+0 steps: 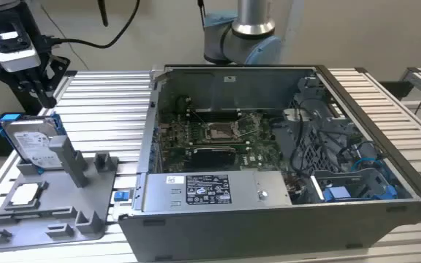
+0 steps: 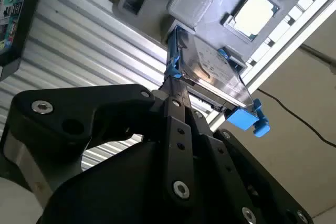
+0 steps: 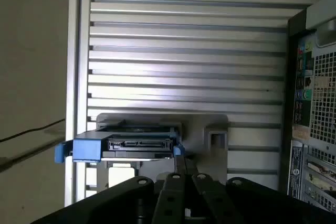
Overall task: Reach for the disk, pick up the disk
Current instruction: 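Reach for the disk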
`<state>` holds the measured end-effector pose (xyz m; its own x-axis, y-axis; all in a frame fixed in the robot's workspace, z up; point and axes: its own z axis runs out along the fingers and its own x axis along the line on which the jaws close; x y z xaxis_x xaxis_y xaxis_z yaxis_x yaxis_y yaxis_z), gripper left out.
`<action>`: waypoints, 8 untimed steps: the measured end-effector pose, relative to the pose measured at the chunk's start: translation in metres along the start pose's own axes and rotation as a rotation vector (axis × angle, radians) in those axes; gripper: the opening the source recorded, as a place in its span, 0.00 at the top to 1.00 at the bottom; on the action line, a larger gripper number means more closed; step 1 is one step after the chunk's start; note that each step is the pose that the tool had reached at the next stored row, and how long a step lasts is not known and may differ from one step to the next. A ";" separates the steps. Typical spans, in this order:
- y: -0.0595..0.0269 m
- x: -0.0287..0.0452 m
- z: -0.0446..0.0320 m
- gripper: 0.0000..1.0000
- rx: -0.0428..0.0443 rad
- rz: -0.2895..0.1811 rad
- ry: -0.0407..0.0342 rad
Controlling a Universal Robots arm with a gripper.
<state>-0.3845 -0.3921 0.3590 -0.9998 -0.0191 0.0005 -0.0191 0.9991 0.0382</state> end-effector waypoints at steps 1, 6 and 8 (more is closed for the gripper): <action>0.0000 0.0000 0.0000 1.00 0.0000 0.000 0.0000; 0.0000 0.0000 0.0000 1.00 0.0000 0.000 0.0001; 0.0000 0.0000 0.0000 1.00 0.0000 0.000 0.0000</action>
<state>-0.3845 -0.3921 0.3589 -0.9998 -0.0191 0.0005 -0.0191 0.9991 0.0382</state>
